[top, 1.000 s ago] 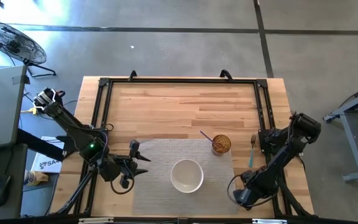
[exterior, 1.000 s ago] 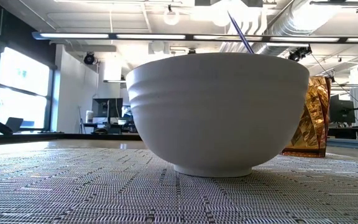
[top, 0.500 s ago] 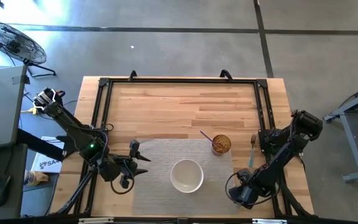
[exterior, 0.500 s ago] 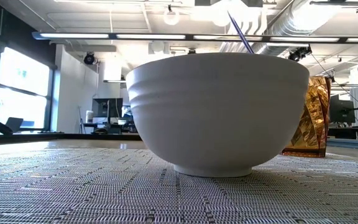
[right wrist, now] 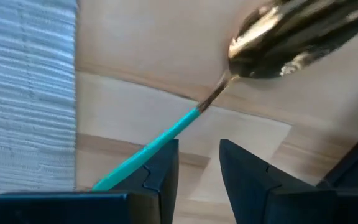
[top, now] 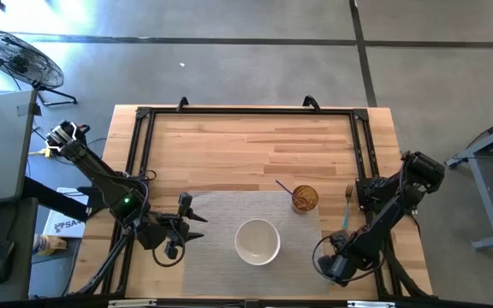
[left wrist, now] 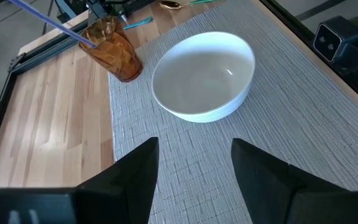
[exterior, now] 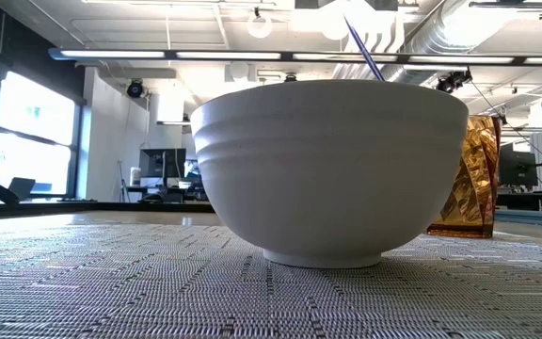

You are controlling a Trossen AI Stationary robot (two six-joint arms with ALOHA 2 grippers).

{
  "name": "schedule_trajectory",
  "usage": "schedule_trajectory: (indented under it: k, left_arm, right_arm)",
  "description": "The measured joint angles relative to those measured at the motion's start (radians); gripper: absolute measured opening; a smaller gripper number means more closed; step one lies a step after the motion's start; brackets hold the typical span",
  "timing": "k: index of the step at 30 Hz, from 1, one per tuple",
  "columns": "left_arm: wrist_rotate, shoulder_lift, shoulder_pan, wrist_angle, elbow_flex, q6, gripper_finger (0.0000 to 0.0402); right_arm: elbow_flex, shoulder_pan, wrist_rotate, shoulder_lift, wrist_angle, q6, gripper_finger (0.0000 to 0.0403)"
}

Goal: Pick & Place Utensil
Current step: Put the green spoon into the white bowl

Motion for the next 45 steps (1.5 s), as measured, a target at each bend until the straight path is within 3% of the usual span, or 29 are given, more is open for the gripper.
schedule_trajectory:
  k: [13,19,33,45]
  left_arm:
    - [0.000,0.000,0.000,0.000,0.000,-0.001,0.0197]
    - [0.000,0.000,0.000,-0.004,0.000,-0.011,0.0197]
    - [0.000,0.000,0.000,-0.008,0.000,-0.035,0.0197]
    - [0.000,0.000,0.000,-0.008,0.000,-0.041,0.0197]
  right_arm:
    - [0.001,-0.013,0.022,-0.021,-0.016,0.004,0.0110]
    - [0.001,-0.016,0.107,-0.022,-0.032,0.004,0.0110]
    - [0.001,-0.026,0.050,-0.021,-0.049,0.023,0.0110]
    - [0.001,-0.026,0.064,0.013,-0.003,0.015,0.0110]
